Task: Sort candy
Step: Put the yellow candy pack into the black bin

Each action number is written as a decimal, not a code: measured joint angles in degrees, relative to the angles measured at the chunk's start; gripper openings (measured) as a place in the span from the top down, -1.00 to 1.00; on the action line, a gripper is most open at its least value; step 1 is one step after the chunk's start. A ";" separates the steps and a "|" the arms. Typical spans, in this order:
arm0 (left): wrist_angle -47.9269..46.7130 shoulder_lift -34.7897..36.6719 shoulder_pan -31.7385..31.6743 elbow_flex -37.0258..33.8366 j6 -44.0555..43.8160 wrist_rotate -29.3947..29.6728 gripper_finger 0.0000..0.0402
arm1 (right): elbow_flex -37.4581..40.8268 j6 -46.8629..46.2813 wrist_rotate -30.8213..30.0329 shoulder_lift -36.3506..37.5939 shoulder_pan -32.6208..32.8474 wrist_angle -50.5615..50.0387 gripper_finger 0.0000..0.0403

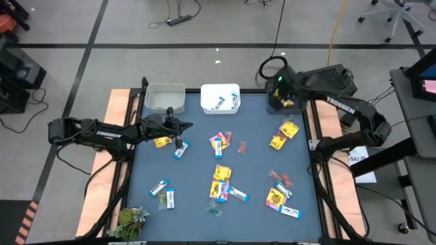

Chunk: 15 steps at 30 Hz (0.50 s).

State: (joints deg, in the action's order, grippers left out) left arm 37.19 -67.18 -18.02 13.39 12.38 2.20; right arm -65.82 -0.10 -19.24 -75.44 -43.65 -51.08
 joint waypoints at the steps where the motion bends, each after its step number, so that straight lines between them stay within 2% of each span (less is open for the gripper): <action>1: 0.00 0.00 -0.02 0.00 0.02 0.02 0.96 | 0.00 0.55 1.71 -0.66 -2.47 1.56 1.00; 7: -0.07 0.00 -0.02 0.00 -0.04 0.00 0.96 | 0.00 1.81 14.34 -9.25 -13.05 8.19 1.00; 15: -0.17 0.00 -0.02 0.00 -0.06 0.00 0.96 | 0.02 2.94 16.60 -20.00 -16.48 10.30 1.00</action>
State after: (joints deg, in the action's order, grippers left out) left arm 37.01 -67.18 -18.04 13.39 12.33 2.20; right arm -65.80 2.83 -2.64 -95.44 -60.13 -40.78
